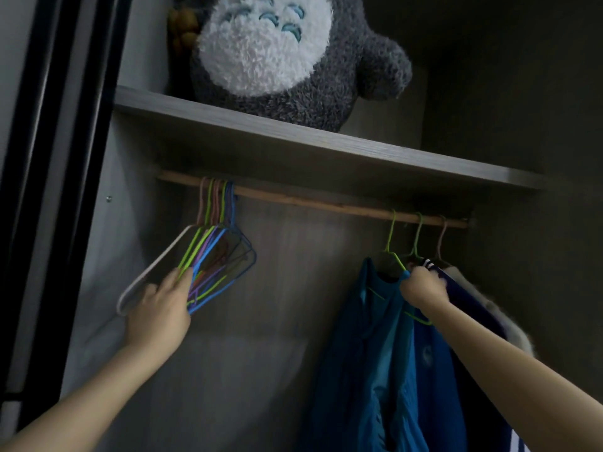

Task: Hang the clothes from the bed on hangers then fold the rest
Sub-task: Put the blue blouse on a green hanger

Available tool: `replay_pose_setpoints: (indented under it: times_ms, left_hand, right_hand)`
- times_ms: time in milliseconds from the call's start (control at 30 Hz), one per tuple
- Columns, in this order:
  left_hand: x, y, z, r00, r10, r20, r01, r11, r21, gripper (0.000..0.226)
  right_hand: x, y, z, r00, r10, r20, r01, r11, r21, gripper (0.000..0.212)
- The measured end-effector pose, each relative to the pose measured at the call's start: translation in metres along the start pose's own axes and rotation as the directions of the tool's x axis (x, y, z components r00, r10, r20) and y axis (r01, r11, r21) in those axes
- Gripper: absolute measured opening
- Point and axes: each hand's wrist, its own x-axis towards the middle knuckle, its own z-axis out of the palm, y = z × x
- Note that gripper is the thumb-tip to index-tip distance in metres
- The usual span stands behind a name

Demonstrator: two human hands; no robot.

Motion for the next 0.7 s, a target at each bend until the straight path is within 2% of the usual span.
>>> replay_pose_setpoints:
  times_ms: [33, 100, 200, 333, 400, 500, 567, 700]
  left_hand:
    - [-0.002, 0.0, 0.0, 1.0, 0.016, -0.017, -0.016, 1.0, -0.015, 0.063]
    - [-0.001, 0.001, -0.001, 0.999, 0.023, -0.036, -0.024, 0.999, -0.041, 0.065]
    - [0.002, 0.003, -0.004, 0.999, 0.009, -0.05, -0.013, 0.997, -0.079, 0.059]
    - [0.001, 0.007, -0.006, 0.999, 0.018, -0.034, -0.022, 0.993, -0.12, 0.055]
    - [-0.001, 0.007, -0.007, 0.999, 0.039, -0.016, -0.041, 0.987, -0.158, 0.055]
    - [-0.005, -0.001, -0.009, 0.998, 0.056, -0.003, -0.055, 0.973, -0.225, 0.055]
    - [-0.007, -0.007, -0.01, 0.999, 0.053, 0.007, -0.05, 0.968, -0.246, 0.053]
    - [-0.006, -0.01, -0.015, 1.0, 0.006, -0.018, -0.012, 0.937, -0.35, 0.049]
  right_hand:
    - [-0.01, -0.004, 0.003, 0.995, -0.081, -0.065, 0.067, 0.981, -0.184, 0.027]
    - [-0.032, -0.017, 0.012, 0.957, -0.25, -0.147, 0.188, 0.921, -0.341, 0.029]
    - [-0.064, -0.05, 0.035, 0.91, -0.413, -0.042, 0.385, 0.877, -0.289, 0.032]
    - [-0.099, -0.114, 0.065, 0.867, -0.488, 0.102, 0.487, 0.873, 0.029, 0.035]
    - [-0.112, -0.154, 0.076, 0.859, -0.483, 0.17, 0.431, 0.861, 0.27, 0.034]
    - [-0.128, -0.201, 0.09, 0.825, -0.472, 0.312, 0.191, 0.752, 0.631, 0.033]
    - [-0.132, -0.218, 0.098, 0.821, -0.446, 0.356, 0.053, 0.68, 0.731, 0.028]
    - [-0.133, -0.234, 0.109, 0.815, -0.414, 0.406, -0.099, 0.592, 0.8, 0.032]
